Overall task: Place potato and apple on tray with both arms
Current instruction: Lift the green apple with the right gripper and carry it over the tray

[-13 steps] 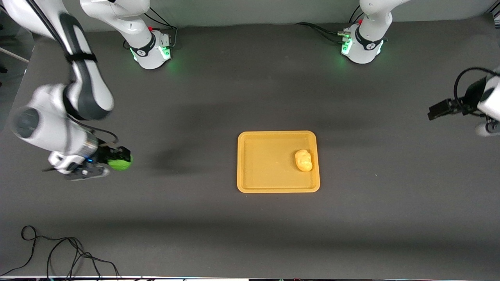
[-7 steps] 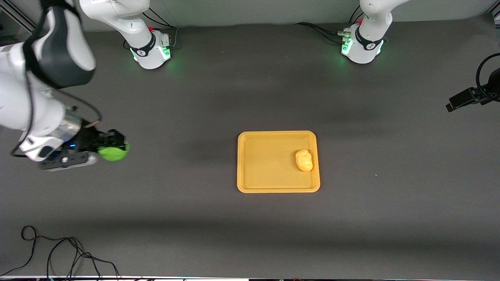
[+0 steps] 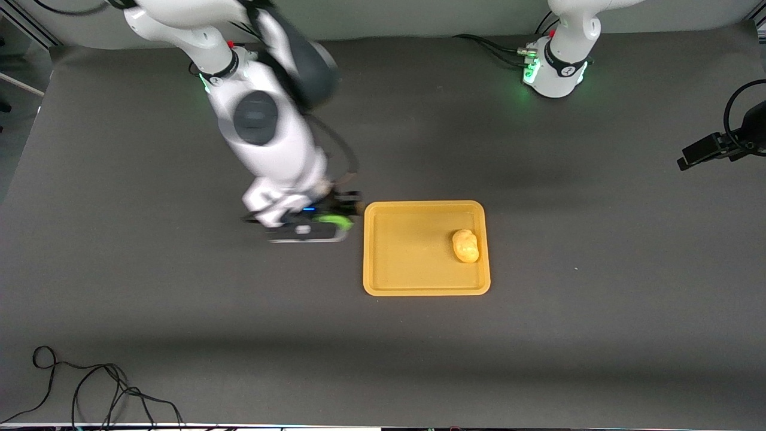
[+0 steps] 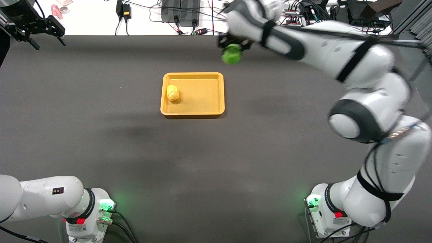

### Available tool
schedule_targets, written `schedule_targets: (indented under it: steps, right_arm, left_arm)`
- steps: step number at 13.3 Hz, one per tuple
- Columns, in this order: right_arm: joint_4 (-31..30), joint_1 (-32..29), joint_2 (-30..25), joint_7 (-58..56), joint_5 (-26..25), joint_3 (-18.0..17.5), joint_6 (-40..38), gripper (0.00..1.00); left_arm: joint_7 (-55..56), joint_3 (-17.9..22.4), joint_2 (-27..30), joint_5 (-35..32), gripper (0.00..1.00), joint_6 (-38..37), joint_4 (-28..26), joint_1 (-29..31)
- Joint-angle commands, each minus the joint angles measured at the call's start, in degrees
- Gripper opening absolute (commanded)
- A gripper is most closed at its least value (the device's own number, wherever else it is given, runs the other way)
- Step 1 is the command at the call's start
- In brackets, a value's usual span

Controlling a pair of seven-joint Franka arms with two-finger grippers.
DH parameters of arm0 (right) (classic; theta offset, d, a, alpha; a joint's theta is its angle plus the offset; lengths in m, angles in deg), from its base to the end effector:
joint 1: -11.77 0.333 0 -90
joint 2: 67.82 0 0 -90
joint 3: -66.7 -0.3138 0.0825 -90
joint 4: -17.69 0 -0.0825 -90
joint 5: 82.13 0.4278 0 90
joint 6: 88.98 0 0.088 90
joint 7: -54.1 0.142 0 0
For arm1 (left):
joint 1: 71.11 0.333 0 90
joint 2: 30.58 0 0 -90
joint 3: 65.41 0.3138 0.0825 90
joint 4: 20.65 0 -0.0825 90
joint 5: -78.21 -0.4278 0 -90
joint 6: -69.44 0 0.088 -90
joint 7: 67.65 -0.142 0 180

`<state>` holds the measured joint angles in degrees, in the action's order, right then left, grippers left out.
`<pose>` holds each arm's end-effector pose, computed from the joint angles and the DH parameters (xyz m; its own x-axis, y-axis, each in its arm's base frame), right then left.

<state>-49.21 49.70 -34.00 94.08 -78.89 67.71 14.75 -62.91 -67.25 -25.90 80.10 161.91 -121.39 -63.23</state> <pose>0.6131 0.4728 0.4123 0.9980 -0.0625 0.0107 -0.0616 -0.9957 -0.0687 0.5671 0.0549 0.5422 0.9799 0.1884 -0.0650 0.1904 -0.9814 0.0249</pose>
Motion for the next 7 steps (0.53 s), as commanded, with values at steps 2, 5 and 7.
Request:
schedule_targets:
  steps: [2,5,7]
  right_arm:
    - [16.4,6.6,15.7,8.6,-2.2,0.8,3.7,0.31]
    - [16.4,8.4,21.5,9.1,-2.7,1.0,10.2,0.3]
    - [16.3,8.5,25.1,9.0,-4.5,0.9,12.5,0.3]
  left_arm:
    - [1.9,1.7,1.2,-1.6,1.0,0.1,-1.2,-4.6]
    - [2.2,1.7,1.2,-1.6,1.0,0.0,-1.2,-3.9]
    - [2.2,1.7,0.7,-1.6,1.0,0.3,-1.5,-3.9]
